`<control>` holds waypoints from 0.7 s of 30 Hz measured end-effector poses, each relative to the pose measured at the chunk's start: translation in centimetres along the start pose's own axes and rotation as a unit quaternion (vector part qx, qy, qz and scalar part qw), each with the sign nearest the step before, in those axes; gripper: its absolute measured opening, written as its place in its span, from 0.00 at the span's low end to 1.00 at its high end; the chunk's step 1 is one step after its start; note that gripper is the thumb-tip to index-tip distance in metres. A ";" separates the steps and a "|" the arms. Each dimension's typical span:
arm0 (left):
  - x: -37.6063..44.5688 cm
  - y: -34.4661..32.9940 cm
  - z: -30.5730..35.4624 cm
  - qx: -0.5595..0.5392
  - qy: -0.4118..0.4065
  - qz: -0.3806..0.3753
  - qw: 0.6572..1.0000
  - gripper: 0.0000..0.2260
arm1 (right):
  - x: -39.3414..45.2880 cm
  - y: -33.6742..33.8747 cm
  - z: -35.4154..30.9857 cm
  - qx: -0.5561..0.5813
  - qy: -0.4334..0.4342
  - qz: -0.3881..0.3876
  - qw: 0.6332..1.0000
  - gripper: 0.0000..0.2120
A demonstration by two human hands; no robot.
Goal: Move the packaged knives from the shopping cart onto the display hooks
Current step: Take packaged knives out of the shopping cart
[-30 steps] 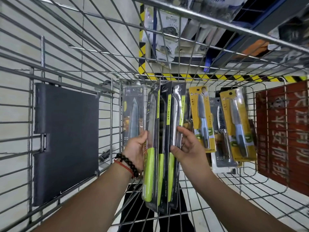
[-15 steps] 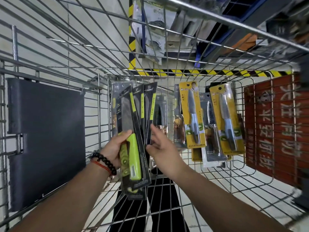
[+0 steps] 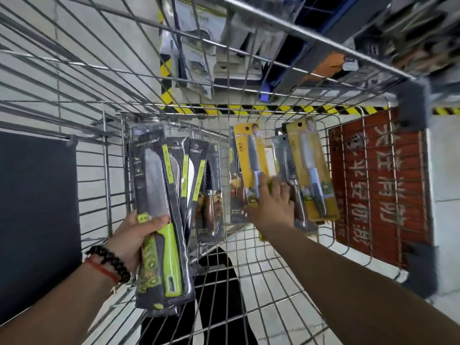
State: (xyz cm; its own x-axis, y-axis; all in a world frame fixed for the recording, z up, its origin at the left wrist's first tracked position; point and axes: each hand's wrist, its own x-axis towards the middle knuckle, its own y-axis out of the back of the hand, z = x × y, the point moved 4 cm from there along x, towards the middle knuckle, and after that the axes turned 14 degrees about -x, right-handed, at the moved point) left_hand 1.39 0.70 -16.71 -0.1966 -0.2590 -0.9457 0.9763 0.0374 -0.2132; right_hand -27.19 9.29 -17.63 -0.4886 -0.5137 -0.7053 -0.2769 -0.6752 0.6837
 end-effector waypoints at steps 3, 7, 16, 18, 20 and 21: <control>0.1 -0.5 -0.5 0.000 -0.002 -0.001 1.000 0.47 | -0.9 0.0 -0.2 -0.017 0.037 0.024 0.999 0.35; 0.1 -1.2 -0.4 0.006 0.004 0.003 1.000 0.51 | -0.3 3.7 2.1 -0.004 0.017 0.172 0.985 0.21; -0.8 -2.7 -0.2 0.043 0.018 -0.002 0.999 0.50 | 1.6 2.9 8.2 -0.005 -0.095 0.034 0.995 0.53; -0.3 -2.5 -0.4 0.046 0.018 0.002 0.999 0.49 | 1.0 3.1 9.3 0.032 -0.111 0.065 0.991 0.49; 0.1 -2.4 -0.5 0.039 0.014 -0.005 0.999 0.44 | 0.2 3.4 10.5 0.097 -0.141 0.101 0.980 0.46; 0.3 -2.3 -0.6 0.036 0.009 -0.006 0.999 0.42 | -0.2 3.7 11.0 0.116 -0.144 0.124 0.975 0.45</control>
State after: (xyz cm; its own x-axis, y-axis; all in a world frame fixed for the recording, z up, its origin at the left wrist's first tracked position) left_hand -1.00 1.09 -16.60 -0.2097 -0.2415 -0.9475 0.9776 -0.0352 -0.2074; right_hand -37.18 12.70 -12.85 -0.7675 -0.4528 -0.4539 -0.2848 -0.3935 0.8741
